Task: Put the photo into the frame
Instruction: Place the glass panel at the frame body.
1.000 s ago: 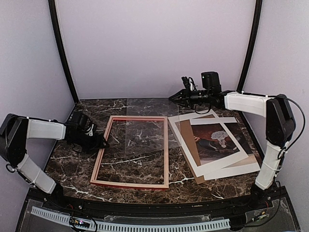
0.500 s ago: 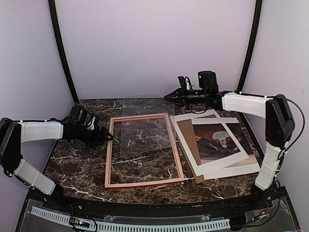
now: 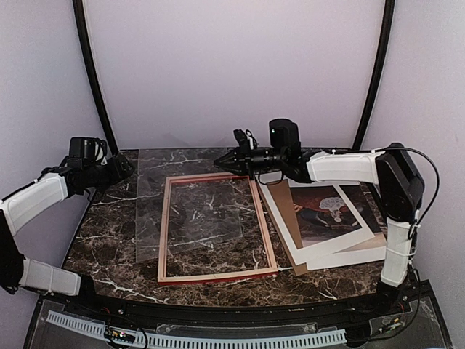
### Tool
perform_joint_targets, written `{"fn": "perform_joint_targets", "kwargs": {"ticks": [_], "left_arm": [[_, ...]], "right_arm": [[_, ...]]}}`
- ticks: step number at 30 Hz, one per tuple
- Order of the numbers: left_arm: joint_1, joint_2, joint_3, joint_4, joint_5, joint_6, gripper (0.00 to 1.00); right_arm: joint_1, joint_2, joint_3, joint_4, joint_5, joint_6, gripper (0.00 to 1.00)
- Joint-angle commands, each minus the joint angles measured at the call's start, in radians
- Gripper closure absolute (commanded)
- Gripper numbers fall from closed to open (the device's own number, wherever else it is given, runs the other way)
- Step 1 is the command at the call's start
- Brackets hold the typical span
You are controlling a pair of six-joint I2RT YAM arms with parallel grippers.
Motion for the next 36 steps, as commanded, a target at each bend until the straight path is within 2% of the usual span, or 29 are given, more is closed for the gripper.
{"fn": "perform_joint_targets", "kwargs": {"ticks": [1,10,23,30,36], "left_arm": [[0.015,-0.067,-0.016,-0.018,-0.068,0.028,0.08],[0.014,0.000,-0.019,-0.020,0.032,0.053,0.07],[-0.006,0.076,-0.038,0.018,0.039,0.048,0.07],[-0.022,0.101,-0.024,0.019,0.037,0.058,0.07],[-0.026,0.101,-0.034,0.025,0.036,0.057,0.07]], "right_arm": [[-0.009,0.045,-0.023,0.018,0.006,-0.002,1.00],[-0.086,0.140,-0.120,-0.127,-0.039,-0.137,1.00],[-0.134,0.165,-0.072,-0.405,-0.037,-0.359,1.00],[-0.134,0.162,-0.055,-0.420,-0.028,-0.371,1.00],[-0.135,0.148,-0.092,-0.340,-0.010,-0.317,1.00]]}}
